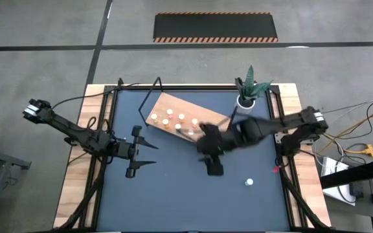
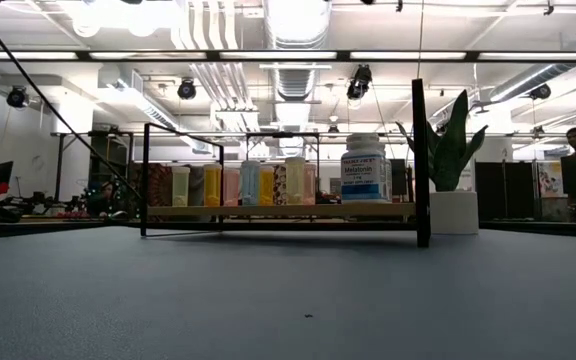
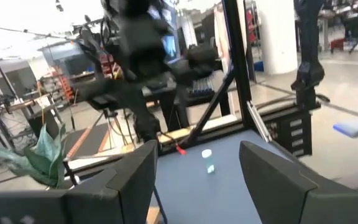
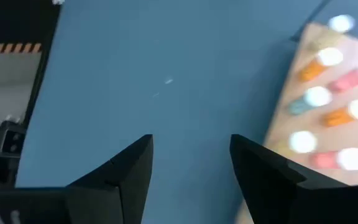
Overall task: Pick and place medicine bottles onto shelf by color
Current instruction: Put the blue pill bottle on the shelf
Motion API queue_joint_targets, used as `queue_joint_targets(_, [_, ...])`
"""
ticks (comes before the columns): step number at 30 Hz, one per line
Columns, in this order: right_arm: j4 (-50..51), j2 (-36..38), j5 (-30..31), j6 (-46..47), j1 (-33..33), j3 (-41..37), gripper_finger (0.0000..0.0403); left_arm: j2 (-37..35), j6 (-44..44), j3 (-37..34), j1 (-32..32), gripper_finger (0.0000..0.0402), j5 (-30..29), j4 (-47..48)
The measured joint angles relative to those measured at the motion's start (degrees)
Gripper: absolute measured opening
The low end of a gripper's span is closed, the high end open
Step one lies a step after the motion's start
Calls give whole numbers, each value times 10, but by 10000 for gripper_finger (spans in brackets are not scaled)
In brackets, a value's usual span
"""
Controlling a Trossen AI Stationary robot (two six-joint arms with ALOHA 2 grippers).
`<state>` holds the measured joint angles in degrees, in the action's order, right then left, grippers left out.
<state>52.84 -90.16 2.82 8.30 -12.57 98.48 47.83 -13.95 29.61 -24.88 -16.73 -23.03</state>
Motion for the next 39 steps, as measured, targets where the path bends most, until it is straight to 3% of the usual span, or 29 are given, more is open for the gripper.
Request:
queue_joint_targets(5, [-115,60,42,69,-82,-166,201,46,1,0,0,212,4,-54])
queue_joint_targets(9, [-149,92,54,132,-134,-268,194,95,2,-1,0,212,4,-130])
queue_joint_targets(18, [-232,143,191,221,-243,-446,185,214,17,7,0,212,4,-349])
queue_joint_targets(28, [-392,143,315,216,-290,-552,183,347,-3,40,0,212,4,-534])
queue_joint_targets(34, [-473,116,317,183,-302,-583,183,395,-6,86,1,212,4,-545])
queue_joint_targets(39, [-476,105,316,181,-311,-585,183,413,-16,114,1,212,4,-545])
